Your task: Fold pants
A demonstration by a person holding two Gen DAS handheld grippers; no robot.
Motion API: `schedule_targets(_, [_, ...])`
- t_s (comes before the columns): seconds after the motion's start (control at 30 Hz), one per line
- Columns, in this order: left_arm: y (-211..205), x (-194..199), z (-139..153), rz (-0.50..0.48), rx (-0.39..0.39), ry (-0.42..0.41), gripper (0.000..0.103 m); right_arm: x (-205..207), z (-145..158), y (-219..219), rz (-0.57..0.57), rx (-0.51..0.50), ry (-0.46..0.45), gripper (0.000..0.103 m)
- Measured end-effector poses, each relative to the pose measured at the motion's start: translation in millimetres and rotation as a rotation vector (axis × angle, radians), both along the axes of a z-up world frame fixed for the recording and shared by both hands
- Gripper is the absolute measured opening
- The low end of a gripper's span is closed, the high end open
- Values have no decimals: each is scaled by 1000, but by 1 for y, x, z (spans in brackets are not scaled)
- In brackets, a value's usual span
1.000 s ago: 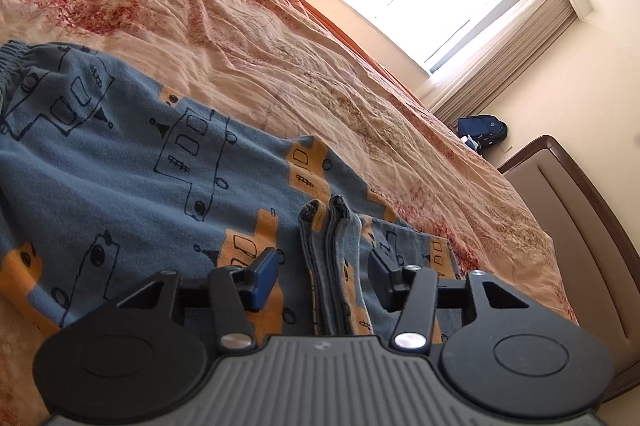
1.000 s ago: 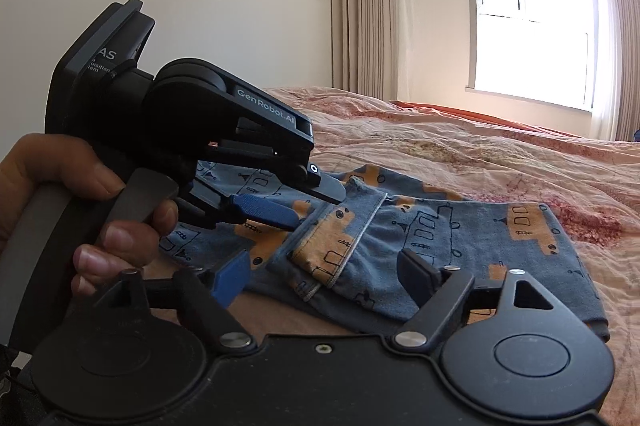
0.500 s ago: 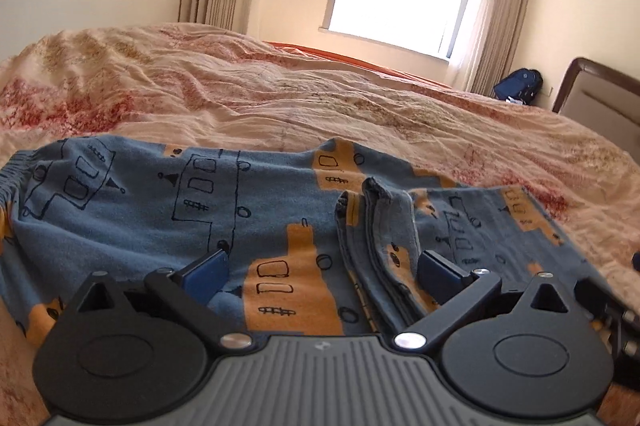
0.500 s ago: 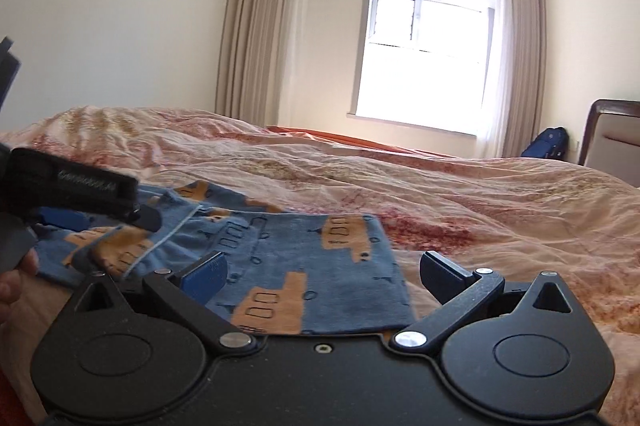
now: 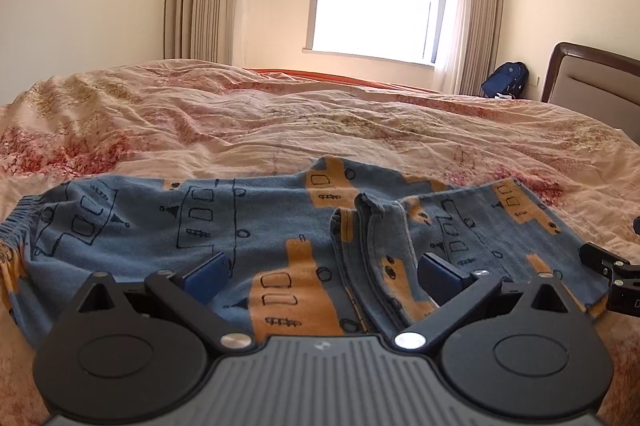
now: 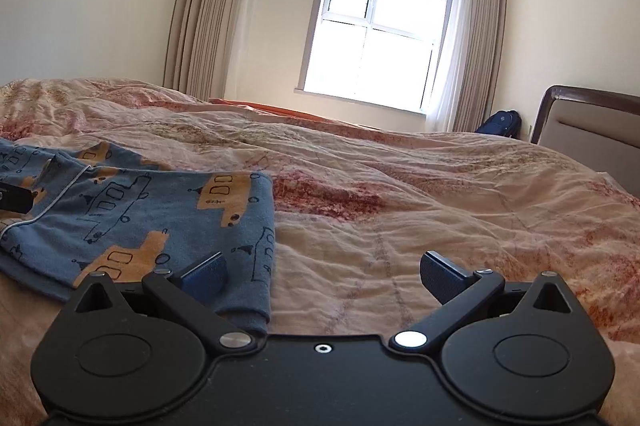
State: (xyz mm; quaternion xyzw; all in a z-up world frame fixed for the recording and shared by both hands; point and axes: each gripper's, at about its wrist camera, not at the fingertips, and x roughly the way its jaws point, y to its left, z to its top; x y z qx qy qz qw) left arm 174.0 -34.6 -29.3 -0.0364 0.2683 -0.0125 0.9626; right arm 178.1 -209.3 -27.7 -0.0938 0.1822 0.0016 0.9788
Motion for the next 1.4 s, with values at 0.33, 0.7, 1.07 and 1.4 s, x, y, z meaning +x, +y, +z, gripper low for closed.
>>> schedule_targets(0.33, [7,40,-23,78,-28,32,103,104,11,12,50,-126,49,103])
schedule_targets(0.7, [6,32,-29,64,-35,-6,103,104,-22,15,25,-144,56,103])
schedule_targets(1.07, [1,-8,-14,76,24,19,102,59,-17,20,-34,-167,34,103])
schedule_targets(1.4, [6,-46,-6,51,2,3,102,-4,-26,5,-87,6,14,103])
